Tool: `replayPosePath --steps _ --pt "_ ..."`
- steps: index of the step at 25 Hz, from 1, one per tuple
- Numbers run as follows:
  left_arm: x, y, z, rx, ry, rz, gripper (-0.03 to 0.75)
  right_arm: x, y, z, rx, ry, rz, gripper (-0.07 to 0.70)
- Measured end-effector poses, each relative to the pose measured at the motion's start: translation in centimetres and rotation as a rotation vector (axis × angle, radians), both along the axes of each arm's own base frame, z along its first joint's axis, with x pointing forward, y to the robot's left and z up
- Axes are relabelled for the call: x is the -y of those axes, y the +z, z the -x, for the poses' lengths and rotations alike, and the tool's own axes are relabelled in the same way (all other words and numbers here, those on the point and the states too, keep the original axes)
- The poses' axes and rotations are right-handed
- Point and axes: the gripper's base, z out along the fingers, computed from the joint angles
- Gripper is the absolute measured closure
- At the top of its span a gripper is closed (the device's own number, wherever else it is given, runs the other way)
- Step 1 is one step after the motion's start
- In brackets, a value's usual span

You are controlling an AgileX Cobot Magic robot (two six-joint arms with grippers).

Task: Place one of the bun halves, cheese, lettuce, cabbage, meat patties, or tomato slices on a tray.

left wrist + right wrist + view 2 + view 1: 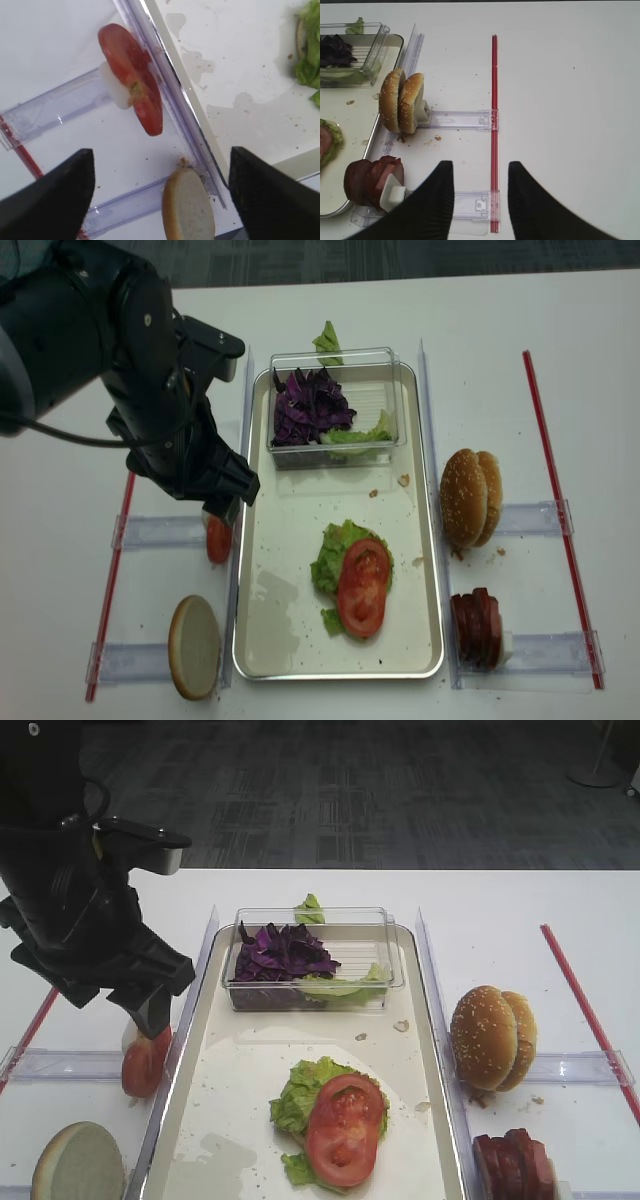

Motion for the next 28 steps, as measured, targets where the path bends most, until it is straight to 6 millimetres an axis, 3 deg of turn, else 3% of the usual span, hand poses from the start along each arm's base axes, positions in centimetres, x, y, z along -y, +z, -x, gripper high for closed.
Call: replayPosePath --steps 8,21,28 --pt "-1.0 0.1 -0.8 0.051 0.071 -0.004 0.204 0.0 0.0 0.0 0.0 0.0 0.0 0.33" --pt "-10.4 0.1 -3.3 0.073 0.33 -0.028 0.204 0.0 0.0 0.0 0.0 0.0 0.0 0.33" --pt "-12.8 0.3 -3.3 0.077 0.373 -0.044 0.204 0.0 0.0 0.0 0.0 0.0 0.0 0.33"
